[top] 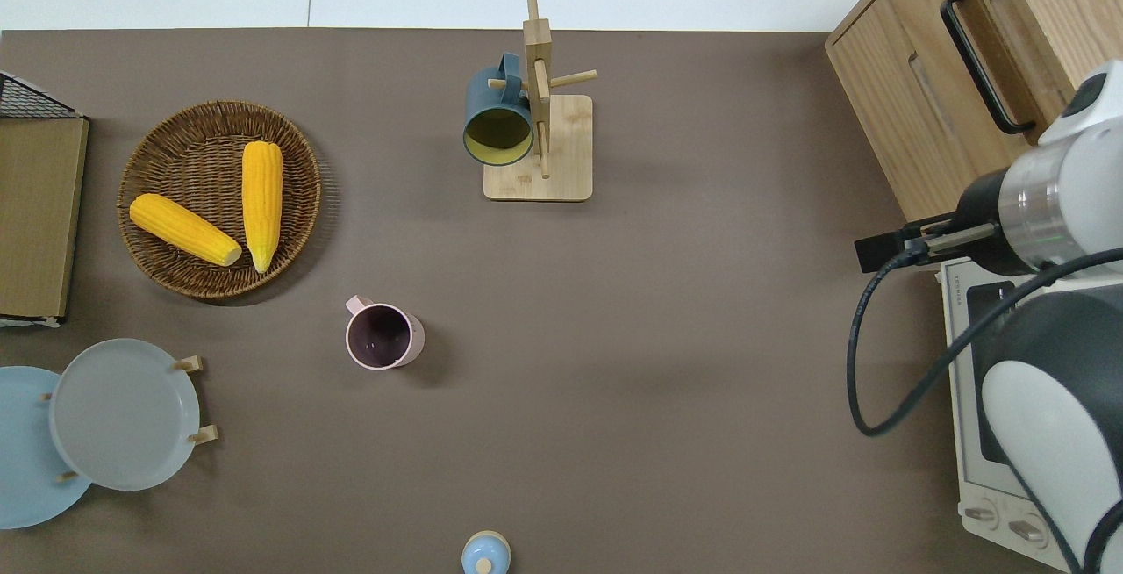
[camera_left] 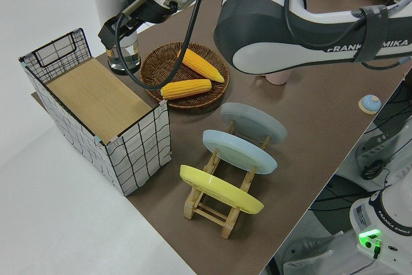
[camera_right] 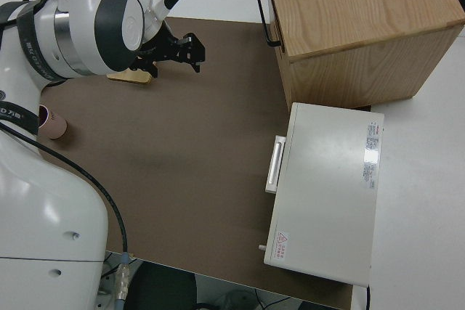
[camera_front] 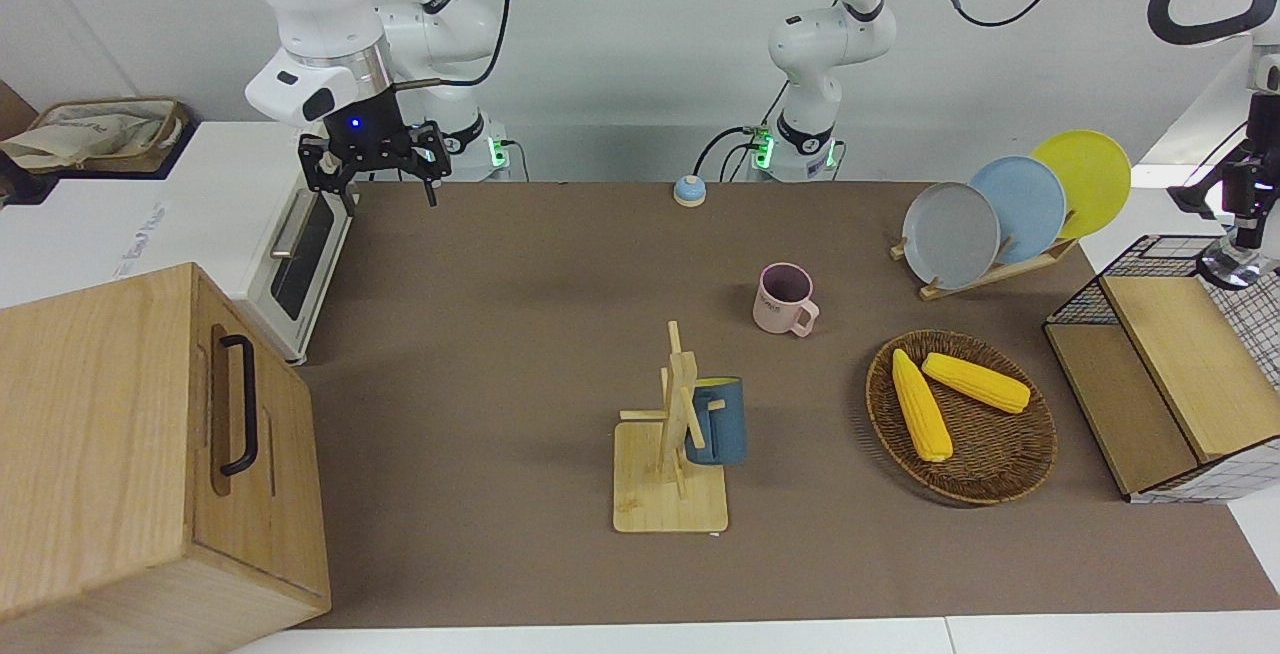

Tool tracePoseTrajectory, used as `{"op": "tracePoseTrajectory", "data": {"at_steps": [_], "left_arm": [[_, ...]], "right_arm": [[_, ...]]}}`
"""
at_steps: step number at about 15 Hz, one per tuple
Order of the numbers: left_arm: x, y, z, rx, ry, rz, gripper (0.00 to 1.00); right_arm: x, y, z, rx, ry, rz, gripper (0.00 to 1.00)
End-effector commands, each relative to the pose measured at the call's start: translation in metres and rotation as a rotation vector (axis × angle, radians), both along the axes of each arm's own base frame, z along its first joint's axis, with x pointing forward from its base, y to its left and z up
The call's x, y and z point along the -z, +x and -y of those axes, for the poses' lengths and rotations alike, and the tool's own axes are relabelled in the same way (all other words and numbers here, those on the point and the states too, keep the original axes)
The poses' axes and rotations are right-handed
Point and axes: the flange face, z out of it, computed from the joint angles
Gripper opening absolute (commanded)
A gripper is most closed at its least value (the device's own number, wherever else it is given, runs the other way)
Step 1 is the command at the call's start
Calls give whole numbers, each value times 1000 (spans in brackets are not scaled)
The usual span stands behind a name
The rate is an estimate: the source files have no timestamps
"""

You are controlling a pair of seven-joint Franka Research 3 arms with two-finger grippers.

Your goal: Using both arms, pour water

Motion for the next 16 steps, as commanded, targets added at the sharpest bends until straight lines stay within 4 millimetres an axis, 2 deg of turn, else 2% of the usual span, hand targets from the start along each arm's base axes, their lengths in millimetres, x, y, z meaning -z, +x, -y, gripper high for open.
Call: {"op": "tracePoseTrajectory", "data": {"at_steps": [1, 3, 7, 10, 16], "left_arm": [[6, -1, -39, 73, 12, 42, 0], [20, -4, -55, 102, 6, 55, 0], [48, -4, -72, 140, -17, 75, 0], [72, 6, -75, 161, -42, 86, 0], [97, 37, -68, 173, -29, 80, 0]], "right_arm": [[-3, 0, 3, -6, 20, 5, 985], [-3, 0, 3, -6, 20, 5, 985], [-3, 0, 3, -6, 20, 5, 985], [-3, 0, 2, -8, 19, 5, 985], [-3, 0, 2, -8, 20, 5, 985]]}}
